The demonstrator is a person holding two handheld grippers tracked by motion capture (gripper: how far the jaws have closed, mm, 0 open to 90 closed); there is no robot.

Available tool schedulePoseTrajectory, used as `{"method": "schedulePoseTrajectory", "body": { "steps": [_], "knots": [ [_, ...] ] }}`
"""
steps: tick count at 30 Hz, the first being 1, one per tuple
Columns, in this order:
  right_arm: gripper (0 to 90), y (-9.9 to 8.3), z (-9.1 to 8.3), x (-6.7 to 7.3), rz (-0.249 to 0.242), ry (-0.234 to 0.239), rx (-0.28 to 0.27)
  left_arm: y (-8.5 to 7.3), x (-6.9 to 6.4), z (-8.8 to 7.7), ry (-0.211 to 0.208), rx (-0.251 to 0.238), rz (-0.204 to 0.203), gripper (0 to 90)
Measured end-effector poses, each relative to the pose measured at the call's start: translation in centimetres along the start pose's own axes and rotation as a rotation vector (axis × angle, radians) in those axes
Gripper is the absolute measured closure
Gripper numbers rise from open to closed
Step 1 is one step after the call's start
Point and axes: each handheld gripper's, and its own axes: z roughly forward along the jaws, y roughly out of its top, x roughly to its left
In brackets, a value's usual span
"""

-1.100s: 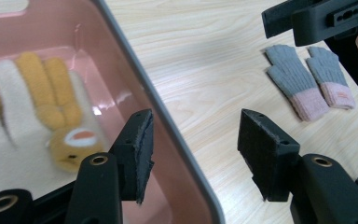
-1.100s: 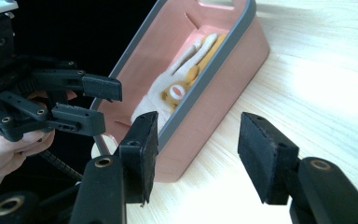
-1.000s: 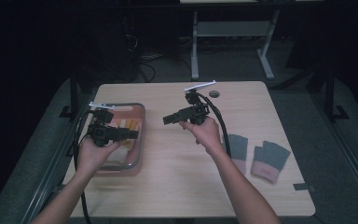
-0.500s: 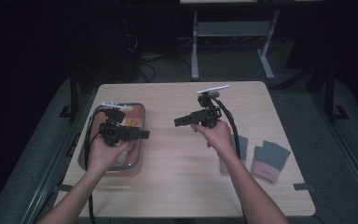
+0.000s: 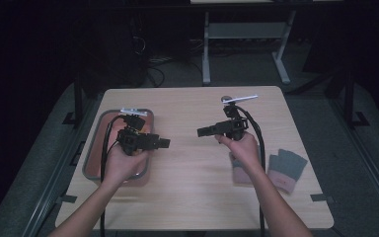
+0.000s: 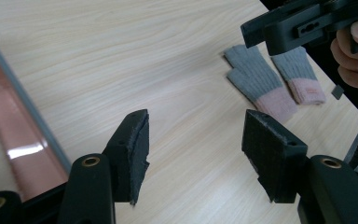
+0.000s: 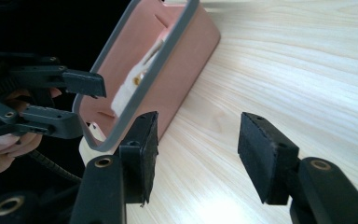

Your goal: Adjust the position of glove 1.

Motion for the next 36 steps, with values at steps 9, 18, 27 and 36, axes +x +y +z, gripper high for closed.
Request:
{"method": "schedulePoseTrajectory", "body": {
  "steps": [9, 18, 27, 36],
  "knots": [
    [46.8, -1.2, -1.6, -0.9, 0.008, -0.012, -0.023, 0.3, -1.5, 1.0, -0.022, 0.0, 0.027, 40.3],
    [46.2, -2.7, -3.2, -2.2, 0.028, -0.034, -0.041, 0.3, -2.9, 2.3, -0.039, -0.005, 0.055, 39.2],
    [46.0, -4.2, -4.9, -3.2, 0.042, -0.056, -0.058, 0.3, -4.4, 3.5, -0.06, -0.006, 0.076, 37.8],
    [45.4, -5.8, -6.3, -4.4, 0.057, -0.082, -0.066, 0.2, -5.7, 4.8, -0.075, 0.0, 0.103, 35.9]
  ]
}}
